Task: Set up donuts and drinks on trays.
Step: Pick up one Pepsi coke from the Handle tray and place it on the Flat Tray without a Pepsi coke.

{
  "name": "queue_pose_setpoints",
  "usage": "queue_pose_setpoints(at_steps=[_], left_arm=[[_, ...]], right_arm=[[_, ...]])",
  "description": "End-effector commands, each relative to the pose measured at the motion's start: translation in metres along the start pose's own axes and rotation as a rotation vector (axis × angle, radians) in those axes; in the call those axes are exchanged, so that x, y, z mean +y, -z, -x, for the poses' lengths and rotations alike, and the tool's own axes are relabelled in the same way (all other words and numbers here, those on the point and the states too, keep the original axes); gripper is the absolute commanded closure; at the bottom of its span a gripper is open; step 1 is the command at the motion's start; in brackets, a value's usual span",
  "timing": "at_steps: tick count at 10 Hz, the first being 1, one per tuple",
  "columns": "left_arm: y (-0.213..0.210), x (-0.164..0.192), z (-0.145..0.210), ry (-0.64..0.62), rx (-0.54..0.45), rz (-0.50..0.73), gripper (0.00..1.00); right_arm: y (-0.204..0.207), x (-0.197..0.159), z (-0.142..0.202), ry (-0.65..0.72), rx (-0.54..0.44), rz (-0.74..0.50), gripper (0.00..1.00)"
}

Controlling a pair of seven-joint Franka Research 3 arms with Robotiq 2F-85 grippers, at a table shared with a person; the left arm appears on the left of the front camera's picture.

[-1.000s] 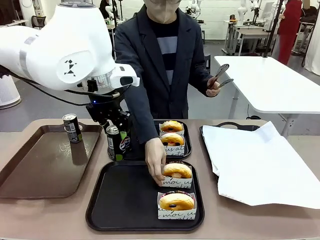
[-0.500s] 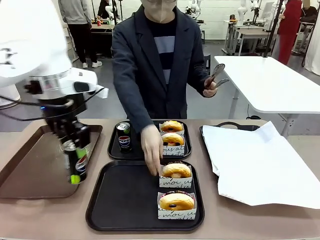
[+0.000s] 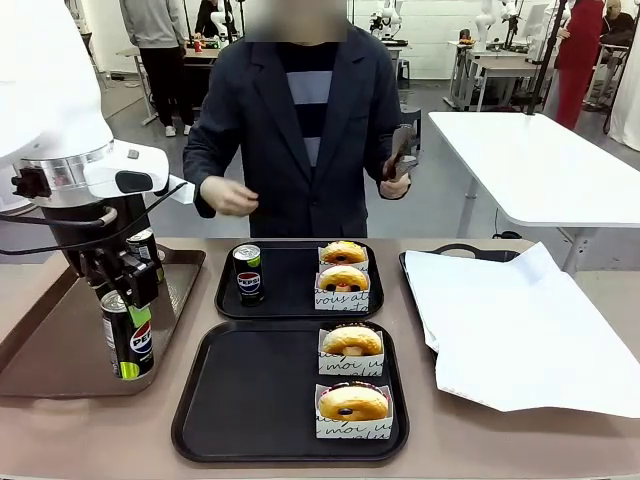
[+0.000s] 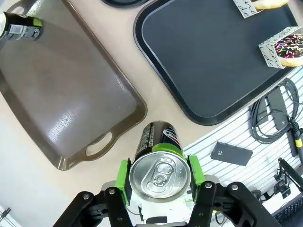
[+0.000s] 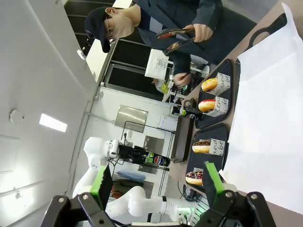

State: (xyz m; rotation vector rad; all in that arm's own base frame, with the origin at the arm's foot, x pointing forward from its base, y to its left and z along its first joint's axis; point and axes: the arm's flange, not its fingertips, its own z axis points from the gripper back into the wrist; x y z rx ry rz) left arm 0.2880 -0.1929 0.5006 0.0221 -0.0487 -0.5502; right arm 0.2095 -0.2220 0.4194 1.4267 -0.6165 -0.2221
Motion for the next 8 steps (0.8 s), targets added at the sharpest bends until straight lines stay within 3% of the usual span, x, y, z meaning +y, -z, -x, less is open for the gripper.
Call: queue_pose_setpoints(at_steps=[1, 5, 8], left_arm=[[-0.004, -0.007, -0.015, 0.015, -0.052, -0.016, 0.42], [0.026, -0.044, -0.074, 0.023, -0.245, -0.032, 0.42], [0.063, -0.057, -0.083, 0.07, -0.251, -0.015, 0.42]], right_arm=[[0.002, 0.001, -0.002, -0.02, -0.016, -0.024, 0.0], [0.002, 0.001, -0.002, -0.02, -0.016, -0.024, 0.0], [0.002, 0.001, -0.002, -0.02, -0.016, -0.024, 0.0]])
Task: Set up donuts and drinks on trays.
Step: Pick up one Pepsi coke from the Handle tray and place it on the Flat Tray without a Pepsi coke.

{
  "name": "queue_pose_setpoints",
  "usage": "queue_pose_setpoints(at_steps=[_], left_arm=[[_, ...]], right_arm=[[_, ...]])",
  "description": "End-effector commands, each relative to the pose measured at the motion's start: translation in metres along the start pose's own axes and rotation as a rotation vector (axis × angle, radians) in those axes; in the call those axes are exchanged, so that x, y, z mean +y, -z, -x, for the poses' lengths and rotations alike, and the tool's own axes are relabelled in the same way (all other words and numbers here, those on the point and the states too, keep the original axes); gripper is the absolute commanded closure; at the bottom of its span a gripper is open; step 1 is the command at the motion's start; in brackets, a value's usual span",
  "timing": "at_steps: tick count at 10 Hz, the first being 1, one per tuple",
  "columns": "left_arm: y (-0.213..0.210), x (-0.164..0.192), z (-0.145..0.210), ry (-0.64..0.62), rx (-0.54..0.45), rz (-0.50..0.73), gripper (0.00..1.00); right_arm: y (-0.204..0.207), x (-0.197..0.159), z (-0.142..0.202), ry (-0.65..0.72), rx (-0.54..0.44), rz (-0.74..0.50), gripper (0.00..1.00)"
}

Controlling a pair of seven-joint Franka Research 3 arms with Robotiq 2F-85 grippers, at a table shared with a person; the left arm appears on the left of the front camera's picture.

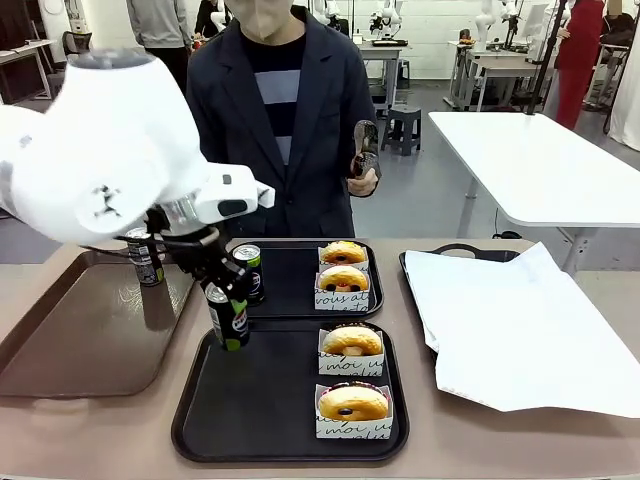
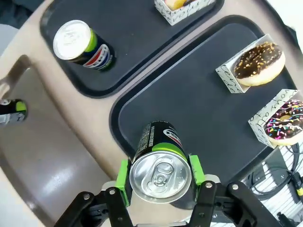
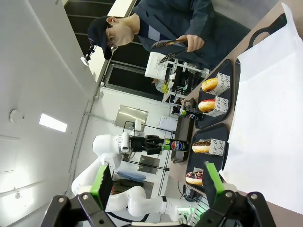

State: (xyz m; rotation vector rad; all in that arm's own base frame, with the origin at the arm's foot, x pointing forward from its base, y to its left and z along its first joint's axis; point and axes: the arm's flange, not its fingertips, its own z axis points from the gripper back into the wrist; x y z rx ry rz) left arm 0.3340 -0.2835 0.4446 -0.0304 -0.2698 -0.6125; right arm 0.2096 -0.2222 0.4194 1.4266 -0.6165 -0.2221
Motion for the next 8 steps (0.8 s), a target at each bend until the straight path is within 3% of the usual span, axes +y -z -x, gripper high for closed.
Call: queue_pose_setpoints(at_steps=[1, 3, 4, 5, 8], left_arm=[[0.011, -0.002, 0.005, 0.012, -0.041, -0.013, 0.42], [0.02, -0.005, 0.009, 0.026, -0.03, -0.011, 0.42], [0.023, -0.004, 0.009, 0.034, -0.019, -0.011, 0.3], [0.026, -0.005, 0.01, 0.034, 0.007, -0.005, 0.0], [0.026, 0.0, 0.014, 0.021, 0.038, 0.011, 0.0]], right_arm=[[0.002, 0.001, -0.002, -0.02, -0.016, -0.024, 0.0], [0.002, 0.001, -0.002, -0.02, -0.016, -0.024, 0.0], [0.002, 0.001, -0.002, -0.02, -0.016, -0.024, 0.0], [0.002, 0.001, -0.002, -0.02, -0.016, -0.024, 0.0], [0.002, 0.001, -0.002, -0.02, -0.016, -0.024, 0.0]])
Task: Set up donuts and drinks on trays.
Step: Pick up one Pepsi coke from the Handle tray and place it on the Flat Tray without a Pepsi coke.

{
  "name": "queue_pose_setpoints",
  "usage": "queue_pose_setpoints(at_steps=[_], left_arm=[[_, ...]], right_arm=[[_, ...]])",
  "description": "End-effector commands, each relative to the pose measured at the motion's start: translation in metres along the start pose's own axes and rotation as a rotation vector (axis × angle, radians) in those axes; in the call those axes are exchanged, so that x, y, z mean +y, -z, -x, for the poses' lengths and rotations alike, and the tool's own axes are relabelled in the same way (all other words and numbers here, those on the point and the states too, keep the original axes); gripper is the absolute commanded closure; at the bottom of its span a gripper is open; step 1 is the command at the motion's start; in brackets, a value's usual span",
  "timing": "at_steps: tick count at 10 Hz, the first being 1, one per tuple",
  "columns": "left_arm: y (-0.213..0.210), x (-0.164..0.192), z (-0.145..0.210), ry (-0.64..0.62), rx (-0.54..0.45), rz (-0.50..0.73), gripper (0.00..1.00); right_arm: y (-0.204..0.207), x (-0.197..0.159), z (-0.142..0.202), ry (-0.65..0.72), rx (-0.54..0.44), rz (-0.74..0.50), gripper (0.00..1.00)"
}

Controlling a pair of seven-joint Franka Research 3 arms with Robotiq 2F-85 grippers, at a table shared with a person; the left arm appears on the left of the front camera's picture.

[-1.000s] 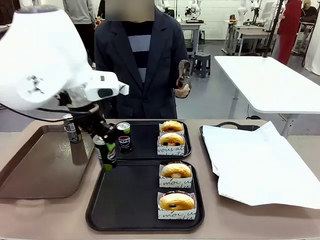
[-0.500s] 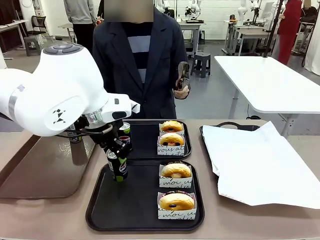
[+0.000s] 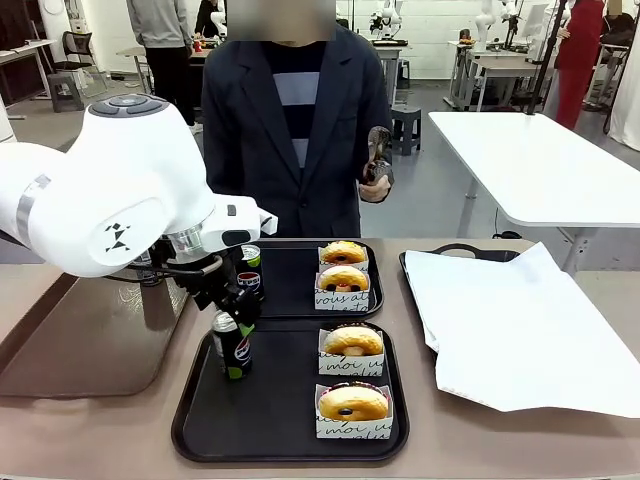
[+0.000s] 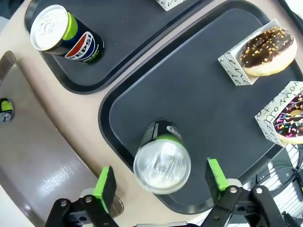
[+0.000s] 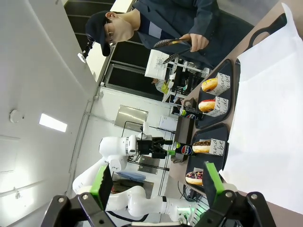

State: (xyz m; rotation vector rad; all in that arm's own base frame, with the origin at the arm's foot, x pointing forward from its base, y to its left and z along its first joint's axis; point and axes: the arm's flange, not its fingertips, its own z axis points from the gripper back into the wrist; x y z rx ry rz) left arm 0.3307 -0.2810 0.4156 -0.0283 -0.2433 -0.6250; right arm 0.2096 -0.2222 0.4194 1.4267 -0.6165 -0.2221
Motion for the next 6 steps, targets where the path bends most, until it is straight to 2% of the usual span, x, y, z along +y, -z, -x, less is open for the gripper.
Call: queue_pose_setpoints(at_steps=[1, 2, 4, 5, 6], left_arm=[[-0.006, 0.005, 0.004, 0.0, 0.007, 0.008, 0.0], [-0.013, 0.008, 0.006, -0.005, 0.01, 0.013, 0.0], [-0.037, 0.006, 0.01, 0.045, 0.152, 0.03, 0.0], [-0.067, 0.006, 0.021, 0.034, 0.222, -0.016, 0.0], [-0.091, 0.01, 0.037, 0.015, 0.248, -0.008, 0.0]], right_arm=[[0.002, 0.001, -0.002, -0.02, -0.016, -0.024, 0.0], [0.002, 0.001, -0.002, -0.02, -0.016, -0.024, 0.0], [0.002, 0.001, -0.002, -0.02, -0.016, -0.024, 0.0], [0.002, 0.001, -0.002, -0.02, -0.016, -0.024, 0.0], [0.002, 0.001, -0.002, -0.02, -0.016, -0.024, 0.0]])
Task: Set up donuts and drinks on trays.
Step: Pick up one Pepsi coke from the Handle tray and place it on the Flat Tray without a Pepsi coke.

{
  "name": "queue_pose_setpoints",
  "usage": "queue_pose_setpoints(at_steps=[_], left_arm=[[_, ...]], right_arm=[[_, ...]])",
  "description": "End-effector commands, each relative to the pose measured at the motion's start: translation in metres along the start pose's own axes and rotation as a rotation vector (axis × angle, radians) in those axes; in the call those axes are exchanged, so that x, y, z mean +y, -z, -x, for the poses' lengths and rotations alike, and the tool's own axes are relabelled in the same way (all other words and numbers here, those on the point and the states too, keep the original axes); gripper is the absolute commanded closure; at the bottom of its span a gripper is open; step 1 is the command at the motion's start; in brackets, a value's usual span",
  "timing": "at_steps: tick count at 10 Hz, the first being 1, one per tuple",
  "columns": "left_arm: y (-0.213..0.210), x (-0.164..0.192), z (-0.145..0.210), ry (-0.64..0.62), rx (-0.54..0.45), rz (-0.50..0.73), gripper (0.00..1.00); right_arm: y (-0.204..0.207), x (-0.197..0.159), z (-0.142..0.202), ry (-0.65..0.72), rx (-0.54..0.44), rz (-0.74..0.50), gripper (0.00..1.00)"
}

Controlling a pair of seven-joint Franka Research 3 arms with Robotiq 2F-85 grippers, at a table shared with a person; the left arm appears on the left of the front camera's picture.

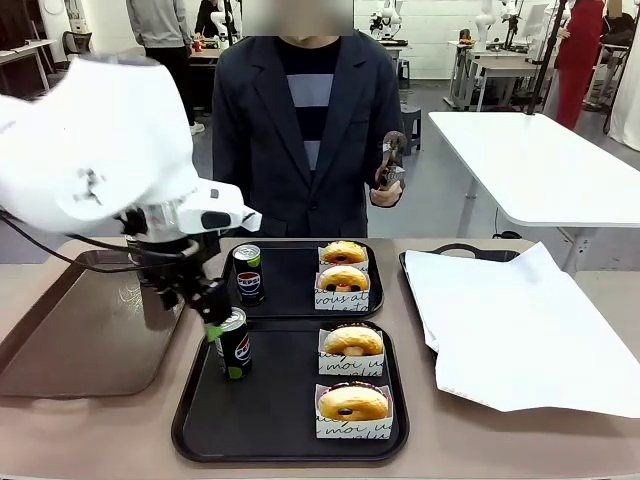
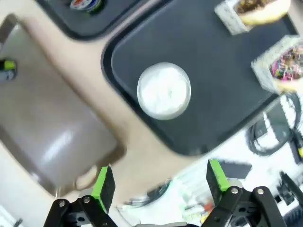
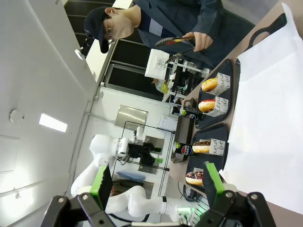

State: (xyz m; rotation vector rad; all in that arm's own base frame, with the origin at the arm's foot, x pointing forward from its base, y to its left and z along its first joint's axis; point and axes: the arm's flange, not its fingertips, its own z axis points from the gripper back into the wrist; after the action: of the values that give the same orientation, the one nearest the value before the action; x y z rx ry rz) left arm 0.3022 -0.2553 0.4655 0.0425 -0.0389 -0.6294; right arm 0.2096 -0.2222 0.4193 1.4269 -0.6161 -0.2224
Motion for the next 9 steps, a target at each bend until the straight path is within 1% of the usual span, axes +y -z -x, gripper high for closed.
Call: queue_pose_setpoints(at_steps=[1, 2, 3, 4, 8, 9], left_arm=[[-0.037, 0.011, 0.041, 0.019, 0.018, -0.019, 0.0], [-0.031, 0.018, 0.059, 0.03, 0.03, -0.017, 0.0], [-0.02, 0.029, 0.072, 0.006, 0.045, -0.006, 0.0], [-0.036, 0.008, 0.041, -0.001, 0.046, -0.011, 0.0], [-0.036, 0.008, 0.041, -0.001, 0.046, -0.011, 0.0], [-0.035, 0.011, 0.047, 0.011, 0.053, -0.009, 0.0]], right_arm=[[0.002, 0.001, -0.002, -0.02, -0.016, -0.024, 0.0], [0.002, 0.001, -0.002, -0.02, -0.016, -0.024, 0.0], [0.002, 0.001, -0.002, -0.02, -0.016, -0.024, 0.0], [0.002, 0.001, -0.002, -0.02, -0.016, -0.024, 0.0], [0.002, 0.001, -0.002, -0.02, -0.016, -0.024, 0.0], [0.002, 0.001, -0.002, -0.02, -0.016, -0.024, 0.0]])
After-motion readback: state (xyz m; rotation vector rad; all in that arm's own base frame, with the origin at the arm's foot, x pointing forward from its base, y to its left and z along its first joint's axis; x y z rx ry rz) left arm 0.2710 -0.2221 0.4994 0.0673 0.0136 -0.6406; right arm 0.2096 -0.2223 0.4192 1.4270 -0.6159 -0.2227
